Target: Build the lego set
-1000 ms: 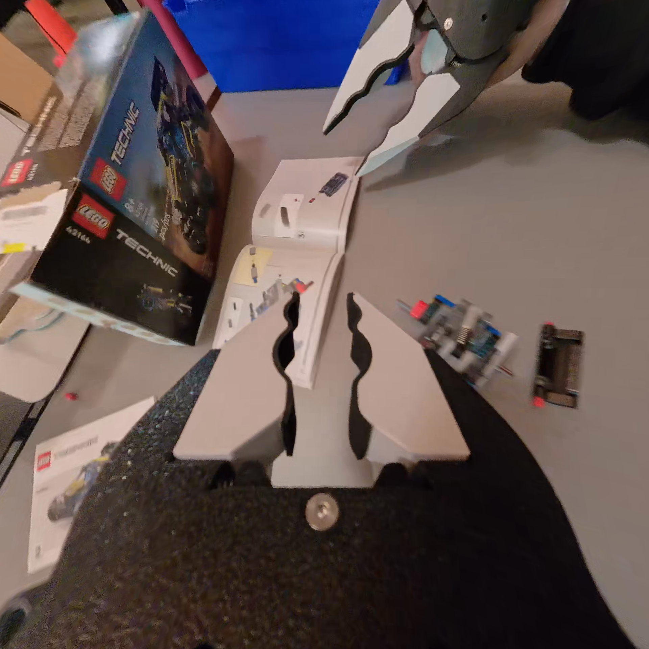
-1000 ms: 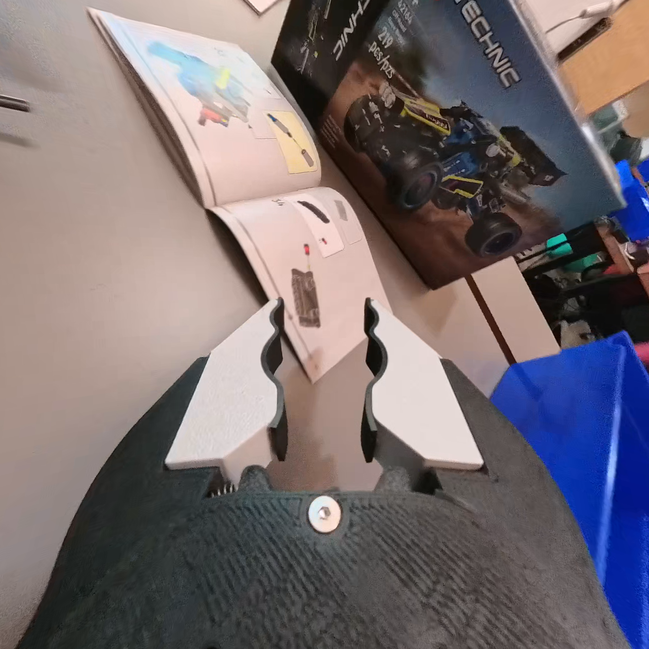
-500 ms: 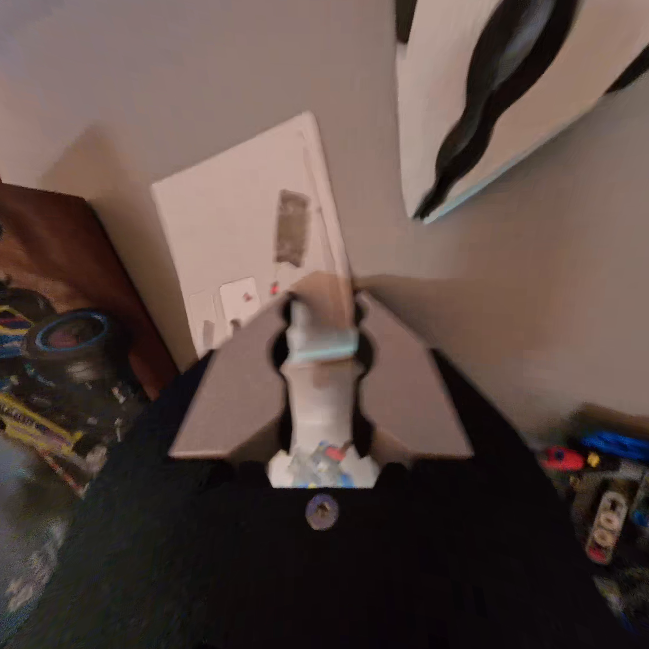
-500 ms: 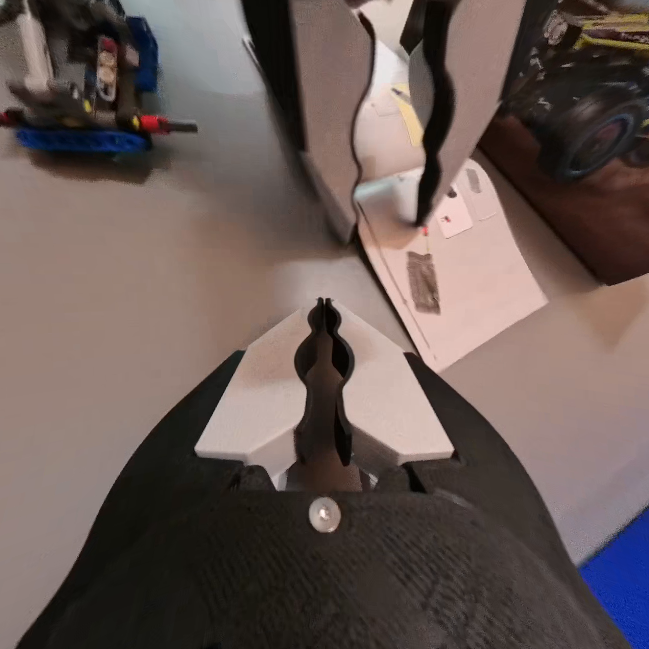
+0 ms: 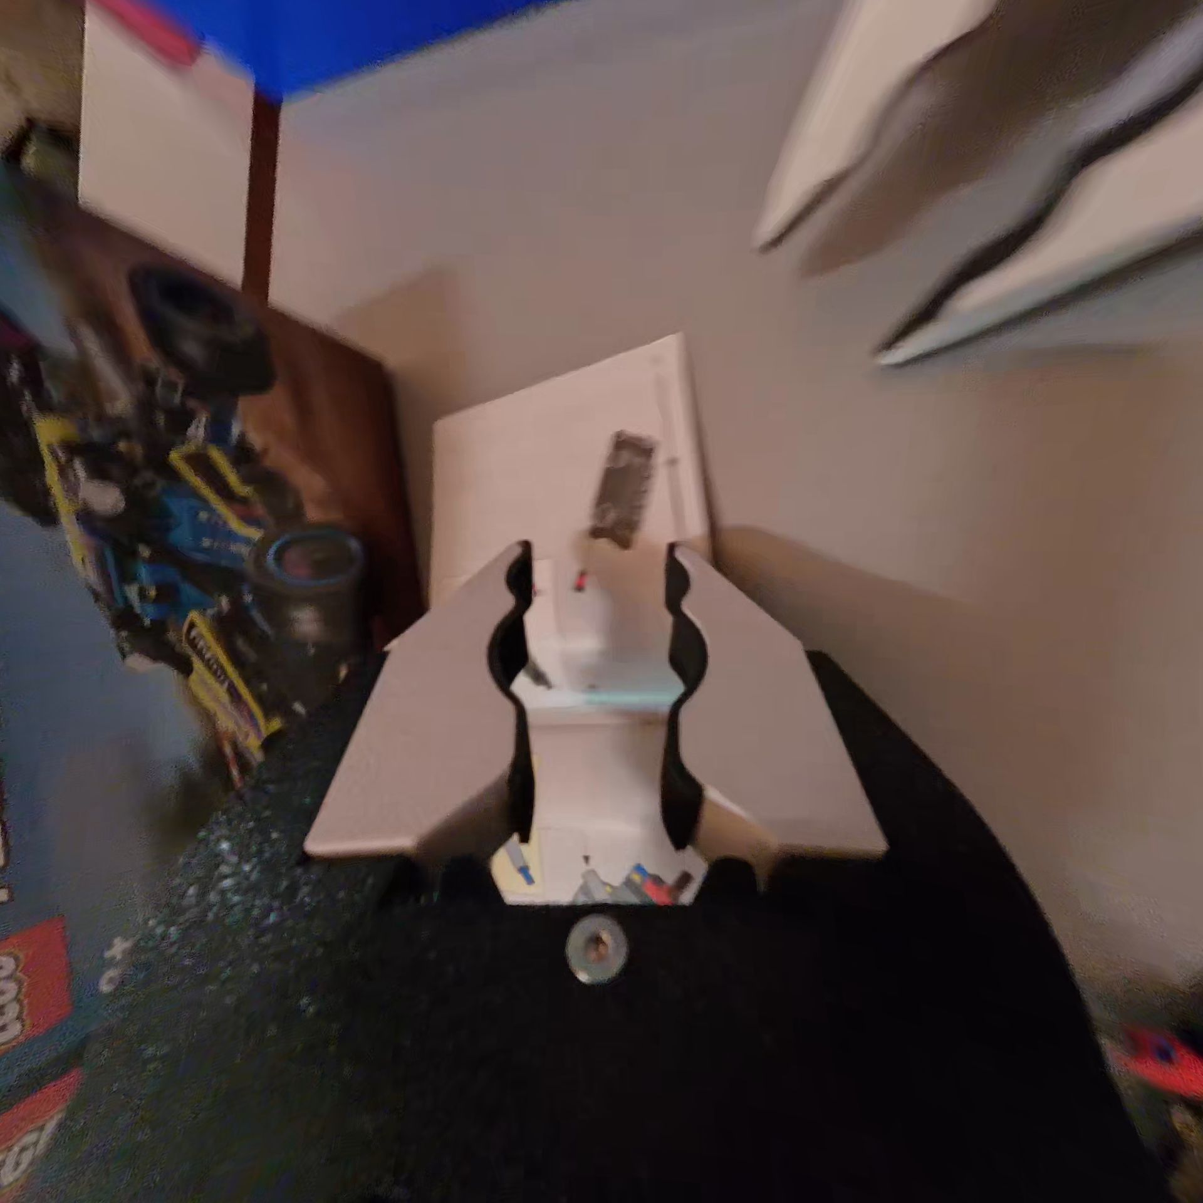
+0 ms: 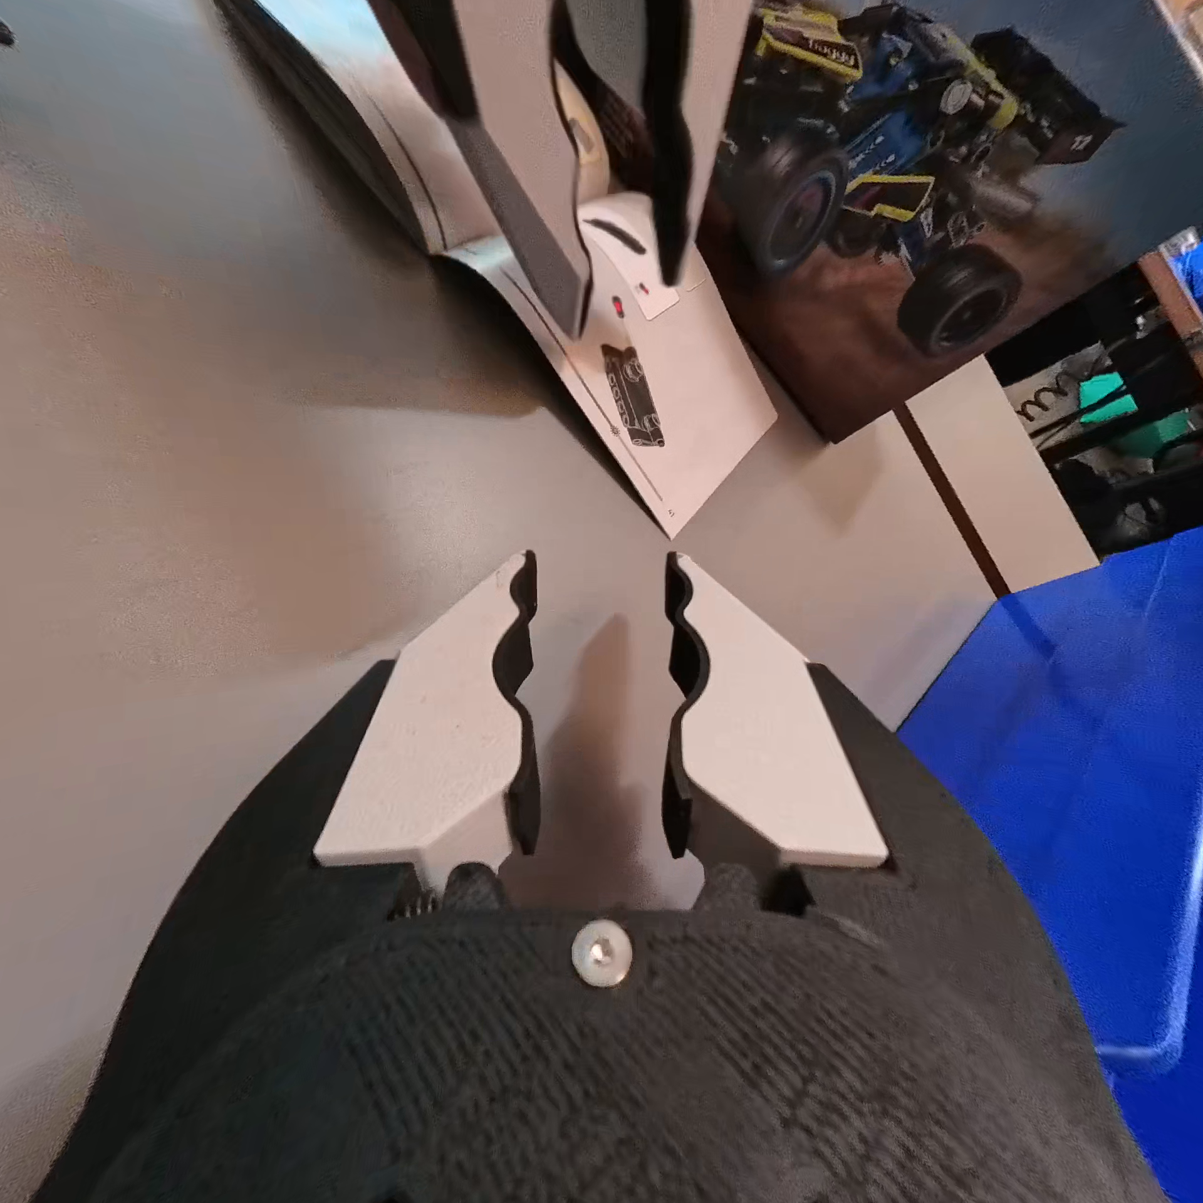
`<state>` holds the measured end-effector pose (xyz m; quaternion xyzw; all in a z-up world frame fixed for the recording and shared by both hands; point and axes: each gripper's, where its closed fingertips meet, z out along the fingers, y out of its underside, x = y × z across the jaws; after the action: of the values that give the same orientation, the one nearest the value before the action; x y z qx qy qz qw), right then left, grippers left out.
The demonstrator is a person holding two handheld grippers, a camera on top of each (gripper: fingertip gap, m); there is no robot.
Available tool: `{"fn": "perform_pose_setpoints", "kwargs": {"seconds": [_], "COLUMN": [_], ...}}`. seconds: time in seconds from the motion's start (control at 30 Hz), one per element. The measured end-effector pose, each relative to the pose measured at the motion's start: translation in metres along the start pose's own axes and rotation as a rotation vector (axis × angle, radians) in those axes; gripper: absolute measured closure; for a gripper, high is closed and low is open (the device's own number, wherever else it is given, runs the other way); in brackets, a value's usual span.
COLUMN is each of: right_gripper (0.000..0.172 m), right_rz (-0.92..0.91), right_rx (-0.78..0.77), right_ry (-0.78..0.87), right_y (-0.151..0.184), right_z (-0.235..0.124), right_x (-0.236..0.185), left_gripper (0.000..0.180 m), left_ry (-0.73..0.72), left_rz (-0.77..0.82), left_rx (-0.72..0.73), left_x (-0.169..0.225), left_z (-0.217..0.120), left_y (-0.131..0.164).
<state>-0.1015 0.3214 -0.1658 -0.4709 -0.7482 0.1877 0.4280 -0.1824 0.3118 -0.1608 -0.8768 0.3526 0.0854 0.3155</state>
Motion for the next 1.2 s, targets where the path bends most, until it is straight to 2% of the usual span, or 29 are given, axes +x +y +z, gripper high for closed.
{"fn": "perform_pose_setpoints", "kwargs": {"seconds": [0.03,0.07,0.1,0.13,0.23,0.3,0.4,0.43,0.53,0.63,0.7,0.77,0.83,0.93,1.0,1.07,1.2], "right_gripper": [0.135,0.136,0.138,0.138,0.139,0.138,0.125,0.133,0.14,0.167,0.172,0.172,0.172,0.172,0.172,0.172,0.172], "right_rz": [0.011,0.019,0.029,0.039,0.043,0.039,0.015,0.019,0.007,0.016,0.06,0.06,0.054,0.008,-0.023,-0.033,-0.084], "right_rx": [0.013,0.029,0.043,0.053,0.092,0.105,0.085,0.094,0.074,0.071,0.058,0.055,0.051,0.05,0.054,0.056,0.051], "right_ry": [0.015,0.034,0.049,0.065,0.086,0.027,-0.142,-0.184,-0.266,-0.354,-0.38,-0.366,-0.346,-0.311,-0.297,-0.295,-0.239], "right_y": [-0.001,-0.003,-0.004,-0.005,-0.012,-0.015,-0.014,-0.017,-0.022,-0.023,-0.023,-0.025,-0.028,-0.033,-0.035,-0.038,-0.05], "right_z": [-0.002,-0.004,-0.007,-0.009,-0.016,-0.013,-0.004,-0.002,-0.001,-0.003,-0.002,0.0,0.004,0.009,0.011,0.014,0.03], "right_x": [0.001,0.003,0.005,0.006,0.009,-0.001,-0.031,-0.04,-0.055,-0.07,-0.072,-0.072,-0.072,-0.072,-0.073,-0.074,-0.072], "left_gripper": [0.138,0.145,0.175,0.18,0.18,0.18,0.18,0.18,0.18,0.18,0.158,0.151,0.135,0.123,0.114,0.123,0.122], "left_ry": [-0.04,-0.056,-0.006,0.009,0.027,0.129,0.293,0.331,0.383,0.436,0.384,0.369,0.355,0.268,0.311,0.335,0.375], "left_rz": [-0.052,-0.098,-0.124,-0.147,0.033,0.102,0.172,0.194,0.178,0.152,0.181,0.236,0.25,0.154,0.041,-0.028,-0.028], "left_rx": [-0.048,-0.082,-0.104,-0.069,-0.055,-0.026,0.054,0.084,0.147,0.126,0.097,0.074,-0.003,-0.099,-0.104,-0.079,-0.017], "left_x": [-0.011,-0.016,-0.008,-0.003,0.015,0.041,0.076,0.083,0.09,0.09,0.081,0.078,0.072,0.05,0.05,0.053,0.062], "left_z": [0.009,0.018,0.025,0.028,0.02,0.01,-0.006,-0.01,-0.015,-0.019,-0.022,-0.031,-0.038,-0.046,-0.053,-0.05,-0.048], "left_y": [0.006,0.012,0.017,0.014,0.012,0.009,0.007,0.007,0.01,0.015,0.015,0.018,0.032,0.057,0.072,0.081,0.078]}}
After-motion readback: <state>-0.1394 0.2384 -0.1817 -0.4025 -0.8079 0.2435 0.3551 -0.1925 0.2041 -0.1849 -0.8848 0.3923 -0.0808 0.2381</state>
